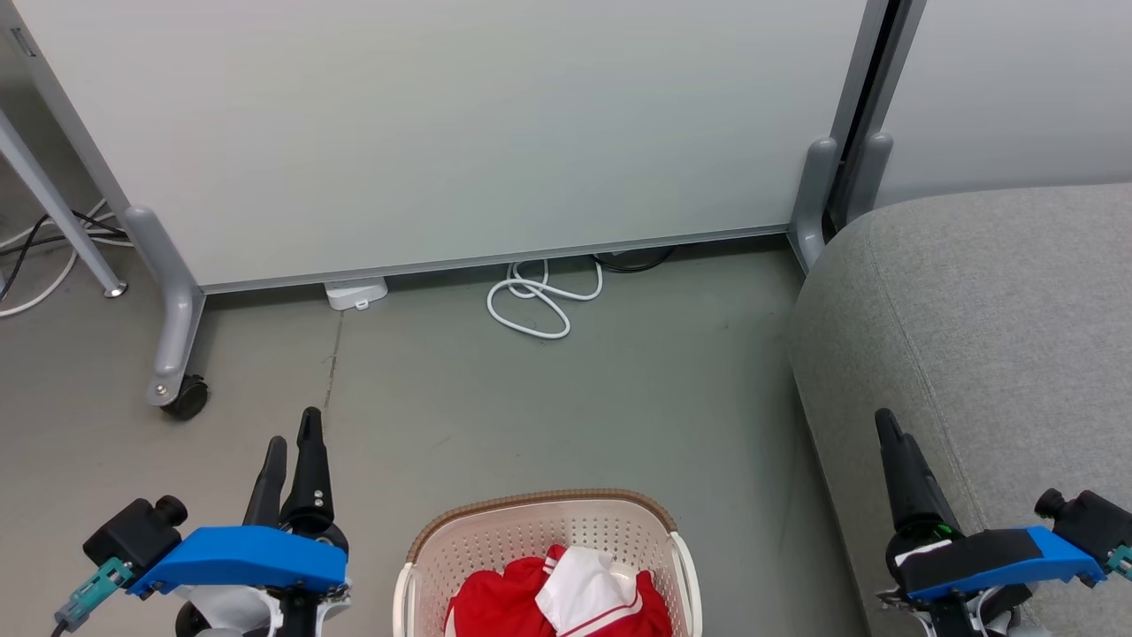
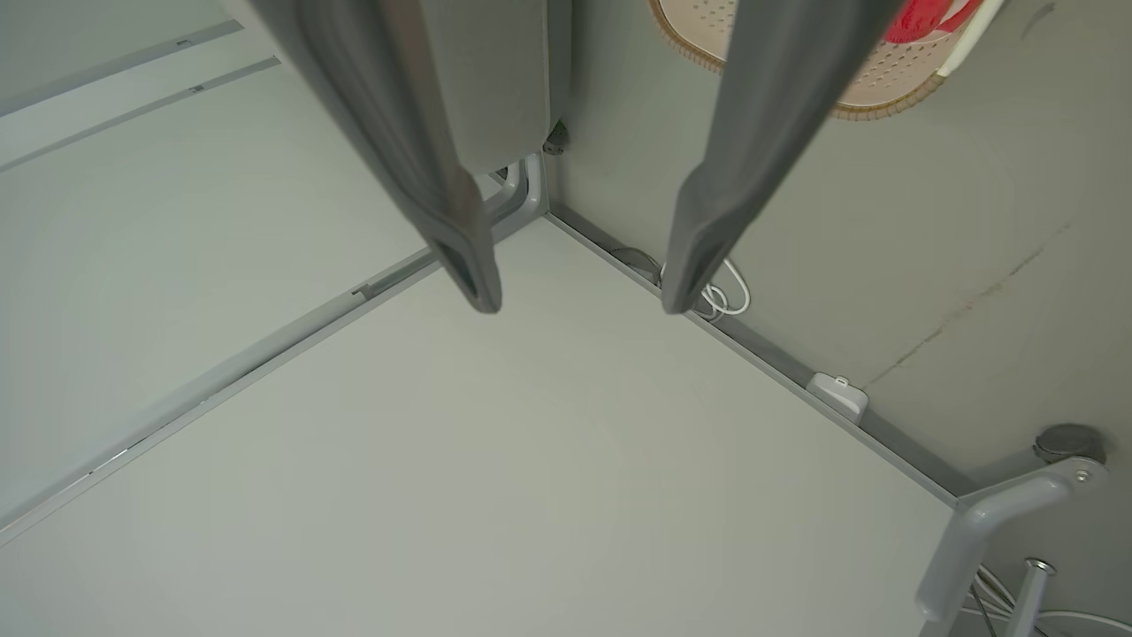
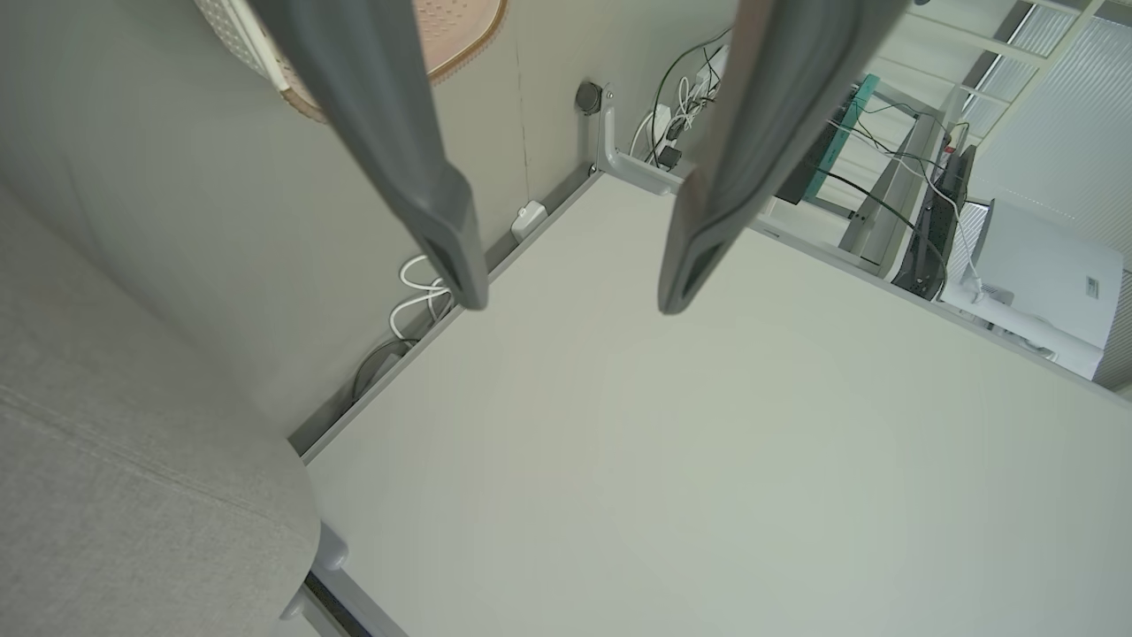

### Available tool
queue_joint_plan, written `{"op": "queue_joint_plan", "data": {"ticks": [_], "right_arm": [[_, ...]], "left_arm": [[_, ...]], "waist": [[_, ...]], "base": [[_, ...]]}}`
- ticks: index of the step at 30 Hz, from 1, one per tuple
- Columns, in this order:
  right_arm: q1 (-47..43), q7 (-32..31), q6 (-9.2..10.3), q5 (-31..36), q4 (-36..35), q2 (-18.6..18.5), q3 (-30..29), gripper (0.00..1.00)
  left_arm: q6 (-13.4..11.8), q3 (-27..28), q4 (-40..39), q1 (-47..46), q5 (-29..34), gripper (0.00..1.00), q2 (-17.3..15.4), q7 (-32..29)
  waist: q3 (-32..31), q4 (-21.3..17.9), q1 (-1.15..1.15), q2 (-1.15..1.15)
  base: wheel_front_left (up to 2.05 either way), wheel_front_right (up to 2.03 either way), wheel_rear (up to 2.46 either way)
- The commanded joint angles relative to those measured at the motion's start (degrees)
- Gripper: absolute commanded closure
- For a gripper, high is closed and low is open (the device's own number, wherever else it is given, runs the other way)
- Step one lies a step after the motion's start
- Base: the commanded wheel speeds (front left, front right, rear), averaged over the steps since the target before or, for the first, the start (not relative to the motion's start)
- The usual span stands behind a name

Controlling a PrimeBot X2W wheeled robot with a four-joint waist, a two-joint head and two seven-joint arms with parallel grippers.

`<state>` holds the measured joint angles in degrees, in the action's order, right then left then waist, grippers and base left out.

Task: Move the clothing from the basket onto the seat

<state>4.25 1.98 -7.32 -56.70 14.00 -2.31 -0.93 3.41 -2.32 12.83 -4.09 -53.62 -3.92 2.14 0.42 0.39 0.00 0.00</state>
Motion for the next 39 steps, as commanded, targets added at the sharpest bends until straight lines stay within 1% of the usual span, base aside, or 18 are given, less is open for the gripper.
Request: {"op": "queue_joint_plan", "data": {"ticks": [1,12,22,31,39], "right_arm": [[1.6,0.8,-0.13,2.3,-0.5,-0.4,0.3,0.00],[2.1,2.9,-0.15,11.3,0.0,-0.4,1.3,0.00],[2.3,4.7,-0.16,18.5,0.1,-0.5,2.2,0.00],[2.5,6.1,-0.16,24.4,0.3,-0.5,2.7,0.00],[2.5,7.4,-0.17,29.3,0.4,-0.6,3.1,0.00]], "left_arm": [[-0.4,-0.7,-0.6,-1.8,2.3,0.00,-0.7,0.6],[-2.4,-3.9,-0.8,-2.5,10.6,0.00,-1.9,2.8],[-3.6,-6.4,-1.2,-2.9,17.5,0.00,-2.8,4.5],[-4.3,-8.3,-1.5,-3.2,23.3,0.00,-3.4,6.0],[-4.0,-9.4,-1.0,-3.4,27.5,0.00,-3.5,7.2]], "waist": [[0.0,0.0,0.00,0.00],[0.0,0.3,0.00,0.00],[0.1,0.5,0.00,0.00],[0.2,0.7,0.00,0.00],[0.3,0.9,0.00,0.00]], "base": [[0.00,0.00,0.00],[0.00,0.00,0.00],[0.00,0.00,0.00],[0.00,0.00,0.00],[0.00,0.00,0.00]]}}
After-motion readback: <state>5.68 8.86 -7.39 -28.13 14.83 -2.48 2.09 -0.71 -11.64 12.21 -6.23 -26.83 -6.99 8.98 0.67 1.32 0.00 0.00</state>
